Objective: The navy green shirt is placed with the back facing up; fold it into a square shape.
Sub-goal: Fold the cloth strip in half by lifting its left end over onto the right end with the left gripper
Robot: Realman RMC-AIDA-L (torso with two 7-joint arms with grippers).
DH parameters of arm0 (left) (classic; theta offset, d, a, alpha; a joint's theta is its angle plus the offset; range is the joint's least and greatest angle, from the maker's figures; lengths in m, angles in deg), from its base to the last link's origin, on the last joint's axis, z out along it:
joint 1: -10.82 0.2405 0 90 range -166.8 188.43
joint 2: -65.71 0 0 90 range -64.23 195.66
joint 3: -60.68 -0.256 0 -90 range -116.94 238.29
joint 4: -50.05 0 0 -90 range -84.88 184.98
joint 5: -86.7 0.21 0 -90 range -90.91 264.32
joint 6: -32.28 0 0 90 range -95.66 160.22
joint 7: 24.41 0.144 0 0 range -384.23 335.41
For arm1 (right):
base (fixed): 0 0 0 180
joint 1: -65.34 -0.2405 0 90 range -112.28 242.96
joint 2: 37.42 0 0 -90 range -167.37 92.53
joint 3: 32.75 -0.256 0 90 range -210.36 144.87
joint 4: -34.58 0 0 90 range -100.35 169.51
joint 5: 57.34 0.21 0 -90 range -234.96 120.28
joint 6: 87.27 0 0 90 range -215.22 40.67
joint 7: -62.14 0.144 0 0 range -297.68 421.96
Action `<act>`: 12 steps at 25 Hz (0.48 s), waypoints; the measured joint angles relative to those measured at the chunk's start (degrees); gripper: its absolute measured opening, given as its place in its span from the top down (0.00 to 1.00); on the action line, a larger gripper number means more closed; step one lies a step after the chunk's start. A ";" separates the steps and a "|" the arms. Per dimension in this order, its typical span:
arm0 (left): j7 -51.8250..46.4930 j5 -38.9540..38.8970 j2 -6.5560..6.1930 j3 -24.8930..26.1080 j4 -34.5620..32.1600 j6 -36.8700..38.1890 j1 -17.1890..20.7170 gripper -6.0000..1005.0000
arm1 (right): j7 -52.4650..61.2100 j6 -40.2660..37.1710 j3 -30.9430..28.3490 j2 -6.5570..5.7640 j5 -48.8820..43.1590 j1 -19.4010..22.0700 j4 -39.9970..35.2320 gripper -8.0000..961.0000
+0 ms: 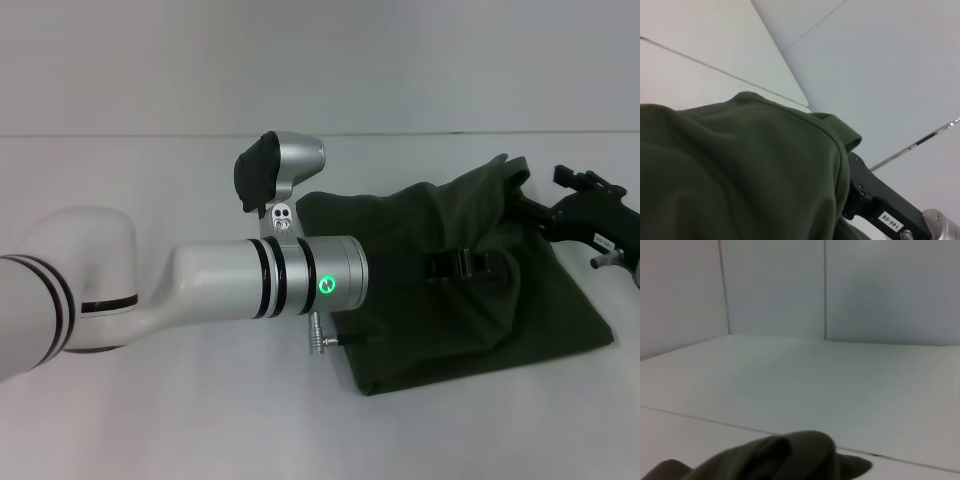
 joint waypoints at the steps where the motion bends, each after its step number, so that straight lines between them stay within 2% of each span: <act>1: 0.00 0.00 0.00 0.00 -0.05 0.16 0.02 0.97 | 0.03 -0.04 -0.31 -0.03 0.01 0.33 -0.23 0.11; 12: -0.44 0.39 0.00 -0.01 -2.43 3.03 2.12 0.97 | 0.20 -4.11 -3.69 -0.02 0.08 3.49 -2.00 0.11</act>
